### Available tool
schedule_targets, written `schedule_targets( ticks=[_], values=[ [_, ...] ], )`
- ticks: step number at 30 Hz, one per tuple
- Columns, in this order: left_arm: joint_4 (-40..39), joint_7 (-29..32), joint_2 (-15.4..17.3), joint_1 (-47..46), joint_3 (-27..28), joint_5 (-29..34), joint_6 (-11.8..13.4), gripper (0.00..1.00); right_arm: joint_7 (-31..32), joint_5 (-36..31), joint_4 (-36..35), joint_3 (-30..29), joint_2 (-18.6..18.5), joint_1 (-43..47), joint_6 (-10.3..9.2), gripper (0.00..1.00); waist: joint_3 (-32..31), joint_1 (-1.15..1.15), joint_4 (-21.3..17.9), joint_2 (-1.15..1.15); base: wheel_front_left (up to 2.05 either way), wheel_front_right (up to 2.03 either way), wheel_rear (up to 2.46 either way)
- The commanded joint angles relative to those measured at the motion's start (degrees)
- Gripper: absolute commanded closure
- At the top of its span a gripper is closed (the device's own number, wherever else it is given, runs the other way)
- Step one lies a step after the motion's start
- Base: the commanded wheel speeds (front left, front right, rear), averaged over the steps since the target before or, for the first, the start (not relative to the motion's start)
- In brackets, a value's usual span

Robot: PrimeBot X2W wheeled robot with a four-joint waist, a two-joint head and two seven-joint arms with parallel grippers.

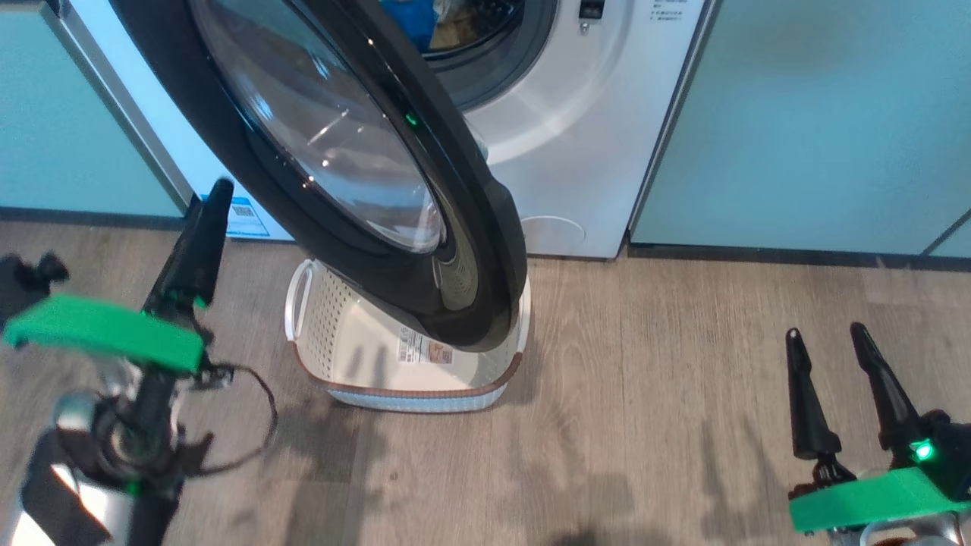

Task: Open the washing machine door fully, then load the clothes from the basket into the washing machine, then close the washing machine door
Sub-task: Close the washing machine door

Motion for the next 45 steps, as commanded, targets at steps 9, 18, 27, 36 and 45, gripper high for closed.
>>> schedule_targets(
  ticks=[9,18,27,36,45],
  values=[
    [-3.01,-17.80,4.56,8.31,-3.83,33.76,4.38,0.00,-0.56,-0.64,-1.58,0.90,-0.09,1.23,-0.16,0.00,-2.75,0.00,-0.16,0.00,0.00,0.00,0.00],
    [-5.48,-21.11,4.22,14.67,-9.48,52.67,11.69,0.00,-0.56,-1.04,-1.77,0.79,-0.25,2.87,-0.16,0.00,-3.88,0.00,0.34,0.00,0.00,0.00,0.00],
    [-6.00,-21.39,3.14,16.68,-10.20,54.70,13.02,0.00,-0.56,-1.12,-1.85,1.08,-0.22,3.29,-0.16,0.00,-4.60,0.00,0.22,0.00,0.00,0.00,0.00],
    [-5.52,-21.49,2.49,17.18,-10.45,55.65,13.86,0.00,-0.56,-1.07,-1.60,1.43,-0.30,3.23,-0.16,0.00,-4.68,0.00,0.16,0.00,0.00,0.00,0.00],
    [-5.29,-21.53,2.17,17.34,-10.71,55.74,14.05,0.00,-0.56,-1.15,-1.64,1.35,-0.27,3.19,-0.16,0.00,-4.62,0.00,0.28,0.00,0.00,0.00,0.00]
  ],
)
